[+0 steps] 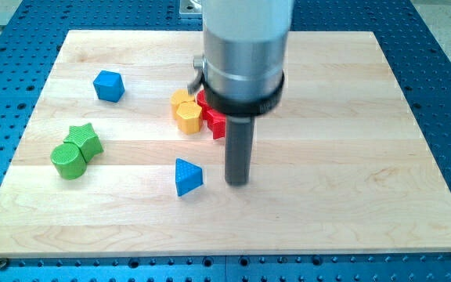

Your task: Place both the blue blocks at the top right side of the board

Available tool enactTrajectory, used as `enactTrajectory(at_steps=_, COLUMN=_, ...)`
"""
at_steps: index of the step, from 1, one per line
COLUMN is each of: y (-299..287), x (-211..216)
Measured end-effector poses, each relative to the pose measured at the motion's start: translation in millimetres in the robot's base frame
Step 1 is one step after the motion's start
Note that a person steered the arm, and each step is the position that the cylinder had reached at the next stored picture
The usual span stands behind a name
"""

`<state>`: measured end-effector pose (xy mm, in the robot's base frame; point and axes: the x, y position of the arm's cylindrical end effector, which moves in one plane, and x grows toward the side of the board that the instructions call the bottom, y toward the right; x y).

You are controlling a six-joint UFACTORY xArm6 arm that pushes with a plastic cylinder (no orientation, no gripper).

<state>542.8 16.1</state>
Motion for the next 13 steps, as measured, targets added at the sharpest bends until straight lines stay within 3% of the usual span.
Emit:
enactTrajectory(at_steps=1, y=-31.5, x=39.7)
enactTrajectory(at_steps=2, y=-85.1, x=13.5)
enactTrajectory(at_steps=3, y=-5.1, x=-19.3)
enactTrajectory(at_steps=4, y=10.9, x=-29.8)
enactTrajectory(at_steps=5, y=-25.1, x=9.8)
enactTrajectory(at_steps=6, y=-102.6, x=0.2)
enactTrajectory(at_steps=8, y=76.7, x=-95.5)
enactTrajectory(at_steps=11, y=145.5, x=-127.5)
enactTrajectory(at_steps=12, y=199.9, x=-177.6)
enactTrajectory(at_steps=13, y=214.1, x=-236.0)
